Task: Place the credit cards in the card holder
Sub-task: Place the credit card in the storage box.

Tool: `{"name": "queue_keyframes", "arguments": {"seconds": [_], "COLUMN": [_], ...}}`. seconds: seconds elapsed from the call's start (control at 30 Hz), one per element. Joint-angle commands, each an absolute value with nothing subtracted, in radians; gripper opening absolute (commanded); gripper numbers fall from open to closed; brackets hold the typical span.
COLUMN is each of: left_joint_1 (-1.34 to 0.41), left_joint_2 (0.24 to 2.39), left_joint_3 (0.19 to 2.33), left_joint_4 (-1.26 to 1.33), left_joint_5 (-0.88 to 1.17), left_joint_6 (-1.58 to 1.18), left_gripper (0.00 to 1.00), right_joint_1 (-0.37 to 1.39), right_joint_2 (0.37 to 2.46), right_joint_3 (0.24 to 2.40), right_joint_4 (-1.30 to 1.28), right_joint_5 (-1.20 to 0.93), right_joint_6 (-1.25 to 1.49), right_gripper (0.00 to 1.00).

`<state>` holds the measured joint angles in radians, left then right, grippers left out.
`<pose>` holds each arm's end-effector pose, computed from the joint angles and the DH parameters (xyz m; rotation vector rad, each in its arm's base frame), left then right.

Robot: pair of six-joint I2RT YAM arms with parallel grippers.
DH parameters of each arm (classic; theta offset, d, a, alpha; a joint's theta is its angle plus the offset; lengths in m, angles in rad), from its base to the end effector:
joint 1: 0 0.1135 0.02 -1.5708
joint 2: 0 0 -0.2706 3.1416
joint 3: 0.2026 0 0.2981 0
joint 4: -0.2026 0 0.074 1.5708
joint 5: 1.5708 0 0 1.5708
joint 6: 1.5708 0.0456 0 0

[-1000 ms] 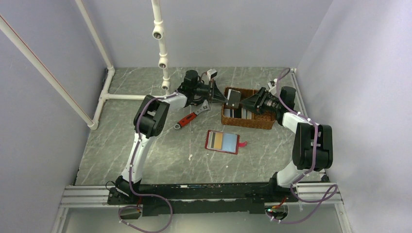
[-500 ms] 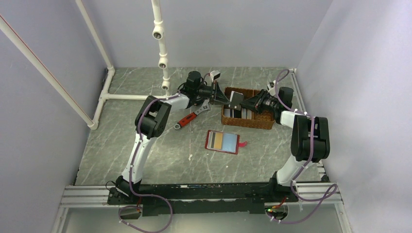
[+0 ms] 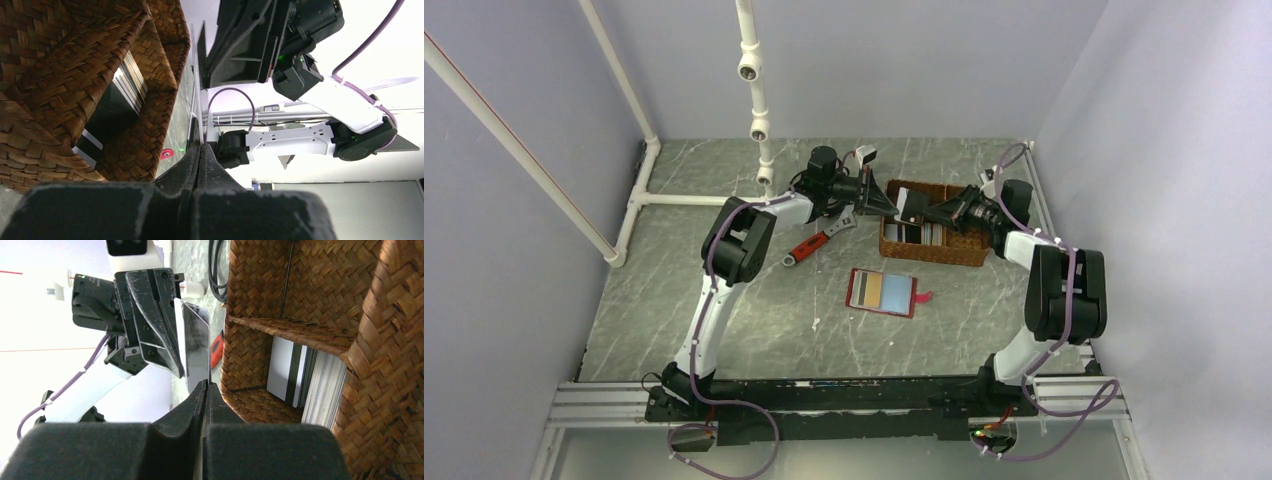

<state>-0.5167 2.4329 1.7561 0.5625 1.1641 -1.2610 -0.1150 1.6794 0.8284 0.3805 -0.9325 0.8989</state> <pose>0.4854 -0.3240 0.1430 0.3515 2.1981 -2.1255 0.3788 -0.0069 0.1566 0.4392 2.0853 1.4241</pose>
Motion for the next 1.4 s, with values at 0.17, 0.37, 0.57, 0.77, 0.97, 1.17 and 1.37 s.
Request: {"name": "queue_keyframes", "arguments": {"seconds": [0.17,0.37,0.57,0.77,0.97,1.17,1.37], "left_joint_1": [-0.518,-0.556,-0.56,-0.57,-0.584,-0.592,-0.575], "left_joint_2": [2.357,2.333,2.371,2.379,2.411,2.433,2.399], "left_joint_3": [1.761,1.911,1.904,1.945,1.998,2.021,2.043], "left_joint_4": [0.418,-0.197,-0.103,-0.196,-0.311,-0.292,-0.398], "left_joint_5": [1.14,0.948,0.977,0.946,0.915,0.951,0.922], "left_joint_6": [-1.118,-0.667,-0.759,-0.69,-0.603,-0.628,-0.58], "left_gripper": [0.0,0.0,0.0,0.0,0.0,0.0,0.46], "right_joint_1": [-0.144,-0.141,-0.141,-0.141,-0.14,-0.135,-0.102], "right_joint_2": [1.548,1.453,1.473,1.46,1.453,1.444,1.416], "right_joint_3": [0.777,0.847,0.878,0.897,0.914,0.927,0.949], "right_joint_4": [0.284,0.047,0.038,0.007,-0.025,-0.035,-0.088], "right_joint_5": [-0.825,-0.674,-0.691,-0.672,-0.668,-0.68,-0.662], "right_joint_6": [0.816,0.639,0.634,0.607,0.585,0.587,0.571], "right_gripper": [0.0,0.0,0.0,0.0,0.0,0.0,0.0]}}
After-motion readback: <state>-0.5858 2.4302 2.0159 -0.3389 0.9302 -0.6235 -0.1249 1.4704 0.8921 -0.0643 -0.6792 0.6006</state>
